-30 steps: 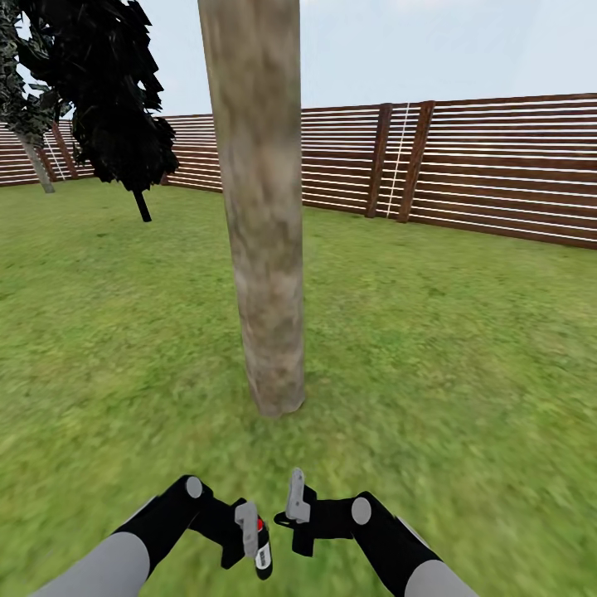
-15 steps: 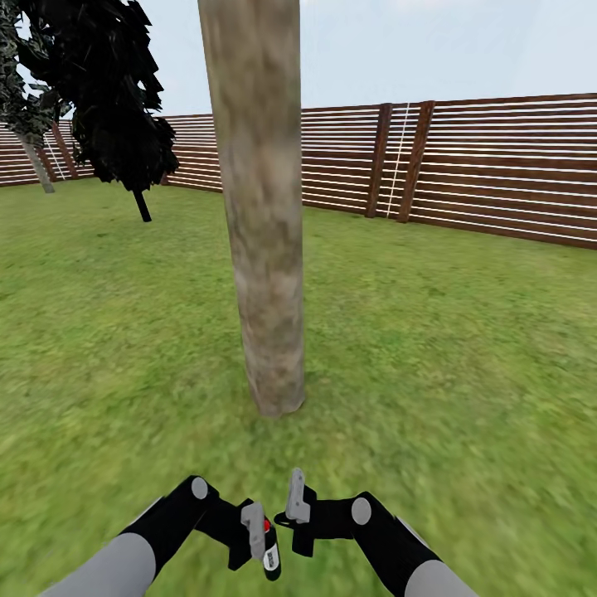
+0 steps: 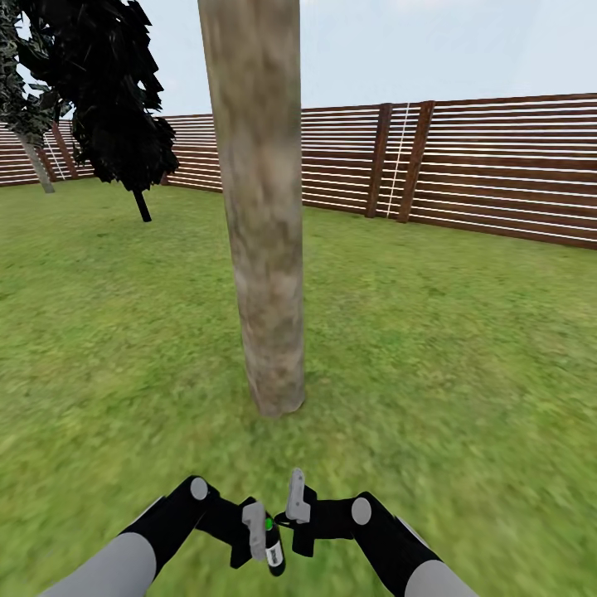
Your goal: In the garden, pick up the pesticide atomizer on the floor and spray pesticide onto both trees until each tree trunk is fully covered.
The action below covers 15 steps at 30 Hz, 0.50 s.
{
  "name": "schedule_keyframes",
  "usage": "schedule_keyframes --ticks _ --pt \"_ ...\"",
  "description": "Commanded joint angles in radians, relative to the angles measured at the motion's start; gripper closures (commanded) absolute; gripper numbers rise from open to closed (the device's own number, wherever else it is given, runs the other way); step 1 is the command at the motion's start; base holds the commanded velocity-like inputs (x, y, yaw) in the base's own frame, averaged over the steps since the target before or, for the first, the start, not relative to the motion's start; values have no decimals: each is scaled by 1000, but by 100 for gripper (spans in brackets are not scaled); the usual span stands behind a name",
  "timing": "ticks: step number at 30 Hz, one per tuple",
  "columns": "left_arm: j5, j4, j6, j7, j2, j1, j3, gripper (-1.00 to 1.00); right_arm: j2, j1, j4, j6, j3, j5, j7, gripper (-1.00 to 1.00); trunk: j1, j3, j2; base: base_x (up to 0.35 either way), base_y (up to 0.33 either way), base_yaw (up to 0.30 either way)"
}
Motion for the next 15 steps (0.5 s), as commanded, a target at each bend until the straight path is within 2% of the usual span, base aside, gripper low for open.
schedule_keyframes --ticks 1,5,13,14,15 --pt "-1 3 0 2 1 0 1 100 0 0 0 0 0 0 0 100 0 0 0 0 0 0" --pt "-9 12 -1 4 28 1 5 100 0 0 1 0 0 0 0 100 0 0 0 0 0 0" --pt "-10 14 4 7 182 4 6 100 -2 0 2 0 0 1 0 100 0 0 0 0 0 0" --pt "-10 14 4 8 202 7 7 100 -2 0 2 0 0 1 0 -100 0 0 0 0 0 0" --pt "-10 15 5 8 223 9 8 100 -3 0 3 0 -1 1 0 -100 0 0 0 0 0 0"
